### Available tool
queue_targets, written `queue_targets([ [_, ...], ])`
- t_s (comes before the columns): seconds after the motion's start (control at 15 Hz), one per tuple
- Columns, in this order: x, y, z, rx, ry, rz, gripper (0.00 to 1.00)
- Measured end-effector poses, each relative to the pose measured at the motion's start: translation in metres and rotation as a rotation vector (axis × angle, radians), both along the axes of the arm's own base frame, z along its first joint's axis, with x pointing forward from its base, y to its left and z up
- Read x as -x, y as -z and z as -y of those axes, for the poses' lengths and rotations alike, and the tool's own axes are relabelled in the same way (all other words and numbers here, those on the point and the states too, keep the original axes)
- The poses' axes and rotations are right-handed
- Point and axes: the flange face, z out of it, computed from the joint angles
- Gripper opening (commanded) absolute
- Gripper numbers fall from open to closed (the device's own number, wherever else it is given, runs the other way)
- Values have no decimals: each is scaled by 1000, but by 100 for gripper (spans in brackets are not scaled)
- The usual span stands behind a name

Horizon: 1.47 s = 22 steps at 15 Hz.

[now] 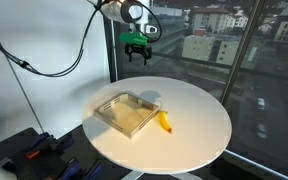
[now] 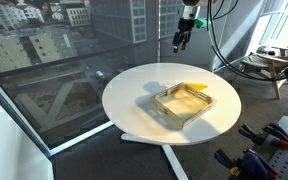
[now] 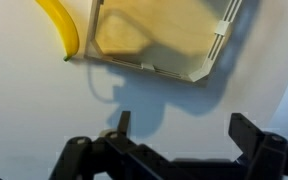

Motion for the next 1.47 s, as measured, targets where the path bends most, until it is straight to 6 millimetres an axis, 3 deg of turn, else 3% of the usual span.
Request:
queue_targets([
  [0.6, 0, 0, -30, -3, 80, 97, 100],
  [1.47, -2, 1, -43, -11, 141, 136, 100],
])
